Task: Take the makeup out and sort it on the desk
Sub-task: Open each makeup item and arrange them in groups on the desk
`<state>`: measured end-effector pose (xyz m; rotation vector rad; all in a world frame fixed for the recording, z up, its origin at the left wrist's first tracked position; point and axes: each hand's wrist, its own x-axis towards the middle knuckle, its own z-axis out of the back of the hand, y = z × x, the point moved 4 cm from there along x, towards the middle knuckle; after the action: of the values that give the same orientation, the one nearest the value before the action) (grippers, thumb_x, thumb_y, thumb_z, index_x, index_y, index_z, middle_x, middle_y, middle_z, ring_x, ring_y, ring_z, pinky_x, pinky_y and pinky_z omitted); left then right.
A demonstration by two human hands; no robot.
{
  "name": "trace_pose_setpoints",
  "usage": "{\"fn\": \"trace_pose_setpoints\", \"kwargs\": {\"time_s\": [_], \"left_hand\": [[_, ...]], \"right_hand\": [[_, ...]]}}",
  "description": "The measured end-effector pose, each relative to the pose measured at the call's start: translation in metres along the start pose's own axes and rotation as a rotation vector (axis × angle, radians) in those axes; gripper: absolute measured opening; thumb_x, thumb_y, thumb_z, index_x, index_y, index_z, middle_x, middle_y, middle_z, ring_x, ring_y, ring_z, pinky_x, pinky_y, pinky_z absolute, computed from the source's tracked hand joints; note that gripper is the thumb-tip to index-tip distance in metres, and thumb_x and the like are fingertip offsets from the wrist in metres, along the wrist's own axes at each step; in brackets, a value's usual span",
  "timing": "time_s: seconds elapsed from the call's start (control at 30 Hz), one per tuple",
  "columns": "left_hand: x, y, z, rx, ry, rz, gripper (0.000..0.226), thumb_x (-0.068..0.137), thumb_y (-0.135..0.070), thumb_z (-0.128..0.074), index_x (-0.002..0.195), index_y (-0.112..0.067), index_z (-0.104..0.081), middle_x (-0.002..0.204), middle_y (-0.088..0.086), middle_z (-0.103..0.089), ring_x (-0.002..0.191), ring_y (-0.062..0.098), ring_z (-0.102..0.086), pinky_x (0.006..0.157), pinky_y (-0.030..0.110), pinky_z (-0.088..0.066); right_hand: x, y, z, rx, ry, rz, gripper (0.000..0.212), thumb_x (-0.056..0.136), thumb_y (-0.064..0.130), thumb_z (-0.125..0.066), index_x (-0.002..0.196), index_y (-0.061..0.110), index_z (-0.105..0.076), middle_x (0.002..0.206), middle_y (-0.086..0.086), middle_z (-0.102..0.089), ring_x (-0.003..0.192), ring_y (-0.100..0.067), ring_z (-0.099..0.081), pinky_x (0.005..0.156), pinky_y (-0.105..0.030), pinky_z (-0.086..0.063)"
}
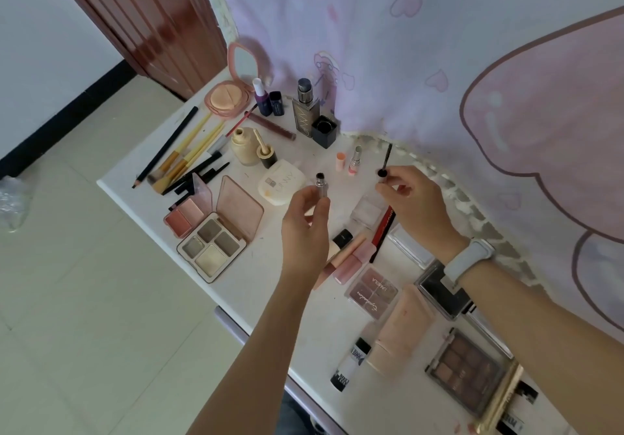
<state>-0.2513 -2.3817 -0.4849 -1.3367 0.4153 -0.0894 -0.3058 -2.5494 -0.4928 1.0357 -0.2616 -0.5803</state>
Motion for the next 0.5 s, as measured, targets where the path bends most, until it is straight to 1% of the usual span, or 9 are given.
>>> {"fn": "trace_pose_setpoints", "kwargs": {"time_s": [0.07,0.13,0.17,0.23,0.27,0.37,0.4,0.43,0.5], "left_hand": [[0.007,-0.001,-0.001,0.063,-0.149,-0.027,0.013,0.089,-0.017,-0.058,0.099,-0.025,-0.058,0.106,-0.002,-0.055,0.085,0.002,-0.053,0.067,0.001,-0.039],[0.015,-0.002,-0.004,0.096,-0.229,-0.04,0.015,0.087,-0.017,-0.061,0.101,-0.022,-0.063,0.1,-0.003,-0.055,0.079,0.001,-0.053,0.066,0.0,-0.038],[0.019,-0.002,-0.006,0.121,-0.238,-0.05,0.017,0.086,-0.017,-0.062,0.103,-0.018,-0.065,0.097,-0.005,-0.057,0.076,-0.001,-0.053,0.066,-0.001,-0.038],[0.027,-0.001,-0.011,0.191,-0.218,-0.076,0.019,0.086,-0.018,-0.063,0.104,-0.014,-0.066,0.094,-0.005,-0.06,0.074,-0.001,-0.053,0.066,0.001,-0.039],[0.03,0.0,-0.014,0.228,-0.201,-0.087,0.019,0.086,-0.018,-0.063,0.105,-0.013,-0.066,0.095,-0.004,-0.062,0.073,0.001,-0.053,0.066,0.004,-0.039],[0.036,0.001,-0.02,0.338,-0.165,-0.099,0.022,0.087,-0.019,-0.061,0.108,-0.013,-0.065,0.098,-0.001,-0.067,0.079,0.011,-0.057,0.071,0.02,-0.044],[0.037,0.001,-0.021,0.378,-0.159,-0.107,0.023,0.088,-0.021,-0.06,0.109,-0.014,-0.065,0.098,-0.001,-0.068,0.081,0.013,-0.058,0.072,0.025,-0.045],[0.039,0.001,-0.021,0.417,-0.155,-0.119,0.023,0.088,-0.022,-0.06,0.11,-0.014,-0.065,0.099,-0.001,-0.068,0.083,0.015,-0.059,0.073,0.028,-0.047],[0.042,-0.001,-0.022,0.479,-0.145,-0.156,0.024,0.089,-0.022,-0.059,0.111,-0.015,-0.065,0.1,-0.001,-0.069,0.086,0.019,-0.059,0.072,0.029,-0.046]], "right_hand": [[0.006,0.002,-0.006,-0.019,-0.025,-0.008,0.018,0.085,0.013,-0.061,0.102,0.018,-0.065,0.091,0.005,-0.064,0.081,-0.002,-0.057,0.069,-0.003,-0.04],[0.012,0.002,-0.011,-0.056,-0.031,-0.002,0.02,0.085,0.014,-0.061,0.104,0.015,-0.066,0.089,0.006,-0.062,0.082,-0.009,-0.056,0.069,-0.009,-0.039],[0.014,0.003,-0.014,-0.094,-0.033,0.014,0.02,0.085,0.013,-0.061,0.105,0.014,-0.066,0.088,0.007,-0.061,0.084,-0.012,-0.054,0.071,-0.013,-0.037],[0.017,0.003,-0.019,-0.162,-0.043,0.054,0.021,0.084,0.013,-0.062,0.104,0.012,-0.067,0.087,0.008,-0.058,0.086,-0.017,-0.052,0.071,-0.013,-0.033],[0.017,0.003,-0.021,-0.179,-0.047,0.066,0.02,0.084,0.012,-0.063,0.104,0.011,-0.067,0.086,0.008,-0.058,0.086,-0.018,-0.052,0.071,-0.013,-0.032],[0.018,0.001,-0.029,-0.219,-0.046,0.081,0.018,0.084,0.012,-0.063,0.101,0.01,-0.068,0.089,-0.001,-0.065,0.089,-0.02,-0.054,0.075,-0.019,-0.036],[0.017,0.0,-0.031,-0.242,-0.05,0.094,0.018,0.084,0.013,-0.063,0.1,0.009,-0.068,0.09,-0.003,-0.067,0.089,-0.02,-0.055,0.075,-0.019,-0.037],[0.016,-0.001,-0.032,-0.264,-0.058,0.11,0.017,0.084,0.013,-0.064,0.1,0.008,-0.068,0.09,-0.004,-0.067,0.089,-0.02,-0.055,0.074,-0.017,-0.036],[0.013,-0.002,-0.034,-0.288,-0.069,0.14,0.018,0.083,0.014,-0.065,0.099,0.006,-0.067,0.089,-0.005,-0.068,0.088,-0.019,-0.056,0.072,-0.014,-0.033]]}}
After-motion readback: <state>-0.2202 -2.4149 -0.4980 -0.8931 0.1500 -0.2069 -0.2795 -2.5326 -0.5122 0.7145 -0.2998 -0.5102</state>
